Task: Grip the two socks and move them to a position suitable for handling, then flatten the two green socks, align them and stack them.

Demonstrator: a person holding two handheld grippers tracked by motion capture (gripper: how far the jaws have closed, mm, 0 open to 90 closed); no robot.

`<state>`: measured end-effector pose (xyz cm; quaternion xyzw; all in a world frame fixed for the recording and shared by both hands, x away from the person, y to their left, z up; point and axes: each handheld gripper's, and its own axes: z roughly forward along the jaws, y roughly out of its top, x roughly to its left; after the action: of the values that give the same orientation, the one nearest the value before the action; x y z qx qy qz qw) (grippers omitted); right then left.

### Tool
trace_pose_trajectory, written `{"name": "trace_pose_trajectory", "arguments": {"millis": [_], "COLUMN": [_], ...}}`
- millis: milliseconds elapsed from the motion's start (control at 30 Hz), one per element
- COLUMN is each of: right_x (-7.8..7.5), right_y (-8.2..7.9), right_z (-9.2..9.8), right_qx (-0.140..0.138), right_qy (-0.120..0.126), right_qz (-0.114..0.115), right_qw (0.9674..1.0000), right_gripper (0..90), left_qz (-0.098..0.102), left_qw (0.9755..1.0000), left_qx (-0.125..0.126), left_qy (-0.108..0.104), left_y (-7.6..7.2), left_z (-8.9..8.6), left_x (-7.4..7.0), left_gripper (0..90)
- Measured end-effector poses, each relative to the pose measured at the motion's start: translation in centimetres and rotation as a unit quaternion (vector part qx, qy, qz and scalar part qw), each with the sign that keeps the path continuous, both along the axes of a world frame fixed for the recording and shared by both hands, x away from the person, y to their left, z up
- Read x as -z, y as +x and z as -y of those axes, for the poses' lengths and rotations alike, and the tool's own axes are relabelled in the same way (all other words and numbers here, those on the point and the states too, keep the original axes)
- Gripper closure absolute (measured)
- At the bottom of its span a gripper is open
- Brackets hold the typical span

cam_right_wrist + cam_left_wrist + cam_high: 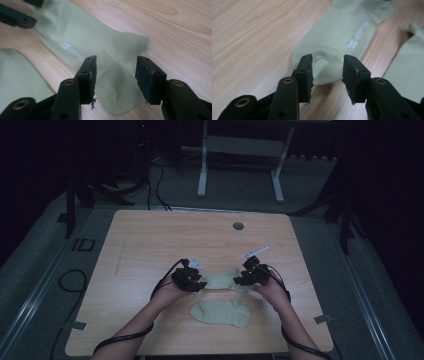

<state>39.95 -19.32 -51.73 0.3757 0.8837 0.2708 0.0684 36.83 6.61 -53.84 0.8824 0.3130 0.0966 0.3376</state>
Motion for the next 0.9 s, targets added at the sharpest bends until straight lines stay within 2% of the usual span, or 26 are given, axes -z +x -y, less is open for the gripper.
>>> {"name": "trace_pose_trajectory", "arguments": {"millis": [133,233,267,300,367,467,500,633,700,833,900], "right_x": [-0.3,-0.4,-0.4,-0.6,-0.8,-1.0,-1.2,-1.4,-1.4,-1.5,-1.4], "right_y": [-0.3,-0.4,-0.4,-0.5,-0.8,-1.2,-1.8,-2.8,-3.4,-4.5,-5.2], "right_z": [-0.5,-0.7,-0.7,-0.6,-0.6,-0.5,-0.3,0.0,0.4,1.1,1.3], "right_qx": [-0.013,-0.015,-0.012,-0.009,-0.014,-0.016,-0.025,-0.022,-0.021,-0.023,-0.026], "right_qy": [0.000,-0.002,0.000,0.006,0.012,0.016,0.020,0.013,0.019,0.025,0.021], "right_qz": [0.005,0.007,-0.004,-0.011,-0.002,-0.002,0.004,0.000,0.000,0.003,0.004], "right_qw": [0.9999,0.9999,0.9999,0.9999,0.9998,0.9997,0.9995,0.9997,0.9996,0.9994,0.9995], "right_gripper": [42.3,42.1,38.1,37.8,36.1,37.4,37.4,37.9,42.8,47.0,49.1], "left_qz": [0.002,-0.004,-0.009,-0.009,-0.014,-0.017,-0.021,-0.021,-0.023,-0.027,-0.032], "left_qw": [1.0000,0.9999,0.9999,1.0000,0.9999,0.9998,0.9998,0.9997,0.9996,0.9995,0.9993], "left_qx": [0.002,0.000,-0.001,-0.001,-0.002,-0.004,-0.001,0.004,0.002,0.001,-0.001], "left_qy": [0.007,0.010,0.004,0.002,-0.002,-0.005,-0.008,-0.010,-0.016,-0.017,-0.019], "left_y": [-0.5,-0.9,-1.1,-1.3,-1.6,-2.0,-2.5,-3.5,-4.0,-5.1,-5.5], "left_z": [-0.1,-0.3,-0.4,-0.5,-0.7,-0.8,-1.0,-1.2,-1.4,-1.7,-1.8], "left_x": [-0.4,-0.5,-0.6,-0.7,-0.9,-1.2,-1.5,-2.0,-2.2,-2.2,-2.1], "left_gripper": [52.9,48.5,48.5,47.5,45.7,45.4,44.1,43.8,43.8,43.9,43.9]}}
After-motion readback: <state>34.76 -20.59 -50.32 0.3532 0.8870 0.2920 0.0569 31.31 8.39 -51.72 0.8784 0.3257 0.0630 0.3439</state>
